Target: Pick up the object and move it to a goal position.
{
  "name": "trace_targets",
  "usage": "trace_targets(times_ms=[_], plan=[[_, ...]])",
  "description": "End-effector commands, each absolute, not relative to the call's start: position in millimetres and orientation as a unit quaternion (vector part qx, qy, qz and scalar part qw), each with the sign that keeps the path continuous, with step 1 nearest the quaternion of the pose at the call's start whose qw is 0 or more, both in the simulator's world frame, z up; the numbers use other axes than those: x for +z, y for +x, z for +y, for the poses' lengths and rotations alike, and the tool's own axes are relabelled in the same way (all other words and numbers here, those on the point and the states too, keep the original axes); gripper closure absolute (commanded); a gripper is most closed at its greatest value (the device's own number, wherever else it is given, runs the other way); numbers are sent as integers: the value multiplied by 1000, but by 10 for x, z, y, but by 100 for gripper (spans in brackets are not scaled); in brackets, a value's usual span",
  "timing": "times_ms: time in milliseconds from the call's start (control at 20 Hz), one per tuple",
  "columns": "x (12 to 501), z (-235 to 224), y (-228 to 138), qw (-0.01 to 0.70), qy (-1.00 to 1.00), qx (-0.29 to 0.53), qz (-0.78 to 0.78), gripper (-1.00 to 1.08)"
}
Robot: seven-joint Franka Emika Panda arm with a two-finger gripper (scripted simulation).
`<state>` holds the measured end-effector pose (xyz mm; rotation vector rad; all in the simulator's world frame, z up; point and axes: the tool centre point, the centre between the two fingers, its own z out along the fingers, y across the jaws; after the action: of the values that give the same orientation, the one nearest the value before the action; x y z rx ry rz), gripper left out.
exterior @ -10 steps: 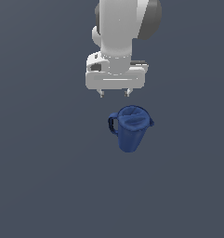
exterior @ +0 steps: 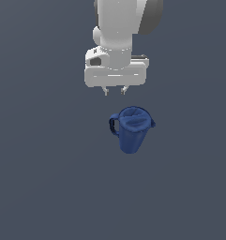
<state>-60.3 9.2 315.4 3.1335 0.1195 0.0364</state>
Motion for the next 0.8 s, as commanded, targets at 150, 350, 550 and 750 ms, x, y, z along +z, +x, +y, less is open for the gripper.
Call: trace_targets(times_ms=[150, 350, 550, 750], plan=[[3457, 37, -583, -3, 997, 45, 63, -20], [3781, -25, -582, -10, 992, 82, 90, -20], [4173, -113, -605, -20, 984, 128, 124, -20], [4558, -224, -657, -33, 971, 176, 158, -20]])
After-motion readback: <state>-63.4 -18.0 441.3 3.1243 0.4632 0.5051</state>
